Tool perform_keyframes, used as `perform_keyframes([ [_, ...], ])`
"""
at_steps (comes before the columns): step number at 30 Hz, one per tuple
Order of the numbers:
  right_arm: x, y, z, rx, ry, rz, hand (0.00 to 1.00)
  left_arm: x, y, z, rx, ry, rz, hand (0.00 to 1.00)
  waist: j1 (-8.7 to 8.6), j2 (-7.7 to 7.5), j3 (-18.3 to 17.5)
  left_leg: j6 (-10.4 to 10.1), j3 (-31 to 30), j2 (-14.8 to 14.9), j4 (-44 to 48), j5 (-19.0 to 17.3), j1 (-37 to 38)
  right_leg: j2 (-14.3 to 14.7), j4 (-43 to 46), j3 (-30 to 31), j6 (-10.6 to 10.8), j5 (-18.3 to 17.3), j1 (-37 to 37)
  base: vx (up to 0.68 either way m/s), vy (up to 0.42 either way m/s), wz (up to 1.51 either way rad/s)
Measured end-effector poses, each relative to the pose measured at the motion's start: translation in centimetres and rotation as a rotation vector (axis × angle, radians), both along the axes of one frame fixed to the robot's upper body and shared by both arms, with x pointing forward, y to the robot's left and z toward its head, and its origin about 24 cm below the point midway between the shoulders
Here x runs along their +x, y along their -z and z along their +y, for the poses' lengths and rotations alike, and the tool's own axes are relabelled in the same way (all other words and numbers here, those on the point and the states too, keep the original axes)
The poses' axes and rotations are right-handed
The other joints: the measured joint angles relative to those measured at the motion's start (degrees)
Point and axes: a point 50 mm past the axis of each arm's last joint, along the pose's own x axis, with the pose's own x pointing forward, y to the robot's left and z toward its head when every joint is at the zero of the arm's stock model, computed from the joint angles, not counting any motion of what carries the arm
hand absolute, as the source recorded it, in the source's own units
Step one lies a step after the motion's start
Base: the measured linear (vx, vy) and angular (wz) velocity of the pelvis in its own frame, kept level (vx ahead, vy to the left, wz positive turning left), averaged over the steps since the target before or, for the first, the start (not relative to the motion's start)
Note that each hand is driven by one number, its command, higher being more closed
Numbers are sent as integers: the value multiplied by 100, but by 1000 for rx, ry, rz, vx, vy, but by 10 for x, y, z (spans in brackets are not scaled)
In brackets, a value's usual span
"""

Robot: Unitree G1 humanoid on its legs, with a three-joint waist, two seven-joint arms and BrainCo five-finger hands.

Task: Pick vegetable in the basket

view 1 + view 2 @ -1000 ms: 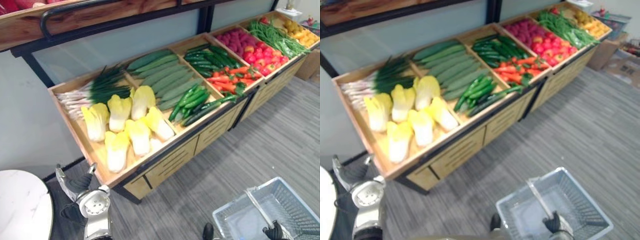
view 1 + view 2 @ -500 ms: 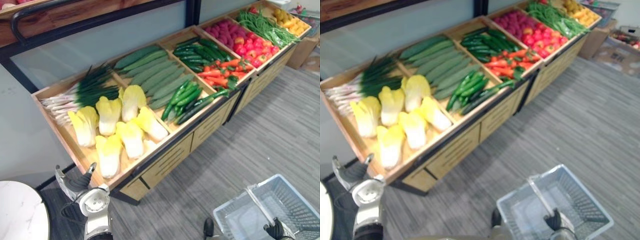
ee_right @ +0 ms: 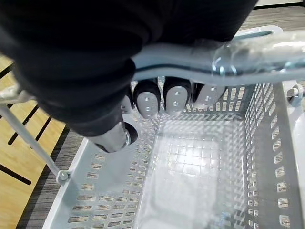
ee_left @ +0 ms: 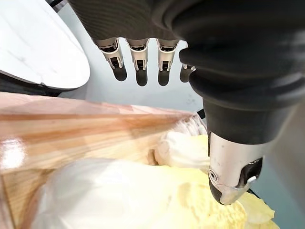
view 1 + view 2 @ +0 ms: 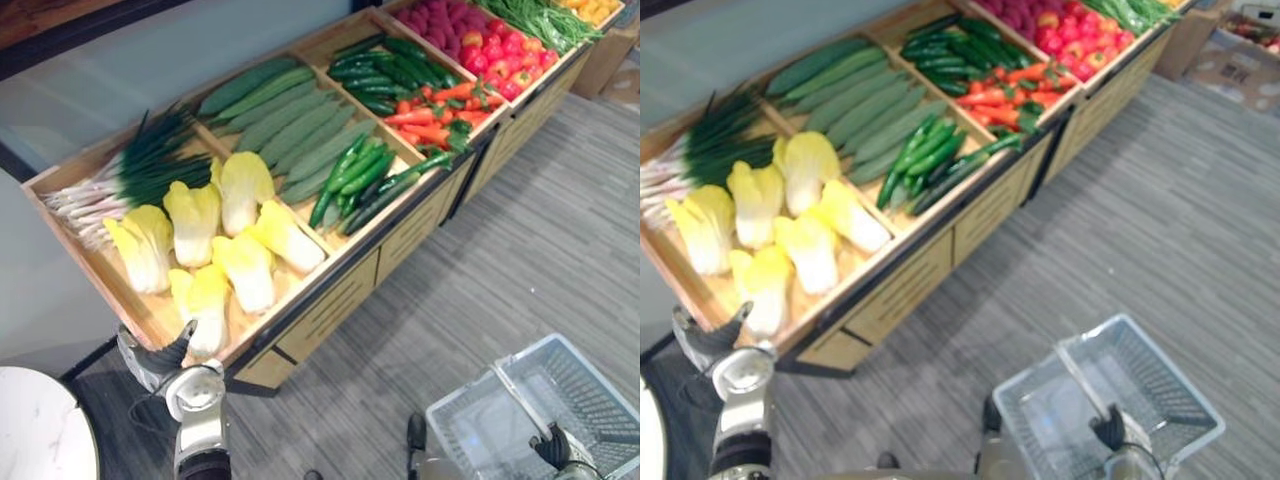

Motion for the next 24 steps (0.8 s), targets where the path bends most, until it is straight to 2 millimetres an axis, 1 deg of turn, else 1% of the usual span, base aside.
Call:
perform_keyframes([
  [4, 3, -1, 3, 5, -18, -13, 100, 1, -1, 6, 17, -2, 12, 0, -19, -21, 58, -2, 92, -10, 2, -2, -7, 3, 0, 94, 0, 1, -63, 6, -31, -13],
  [9, 8, -3, 4, 8, -30, -33, 100, 1, 0, 6, 14, -3, 16, 0, -101, -29, 92, -24, 125, -15, 18, -16, -65, 11, 3, 169, 2, 3, -161, -10, -44, -8],
  [10, 8, -3, 4, 8, -32, -36, 100, 4, 0, 5, 8, -1, 19, 0, -108, -33, 108, -25, 126, -13, 40, -18, -106, 10, 3, 181, -10, 16, -197, -20, -49, -9],
  [14, 11, -5, 4, 6, -37, -50, 100, 9, 2, 3, -5, 2, 27, 0, -109, -46, 225, -50, 151, 19, 117, -38, -113, 34, 30, 253, -11, 17, -229, -14, -52, -10],
  [21, 17, -8, 5, -10, -63, -70, 100, 7, 13, 2, -28, 2, 77, 0, -111, -49, 308, -65, 261, 35, 193, -49, -175, 38, 102, 395, -16, 15, -376, -19, -53, -10],
  [24, 22, -11, 4, -24, -85, -85, 100, 13, 14, 1, -42, 7, 90, 0, -118, -59, 396, -65, 264, 33, 198, -48, -268, 48, 160, 405, -16, 15, -504, -49, -67, -2],
])
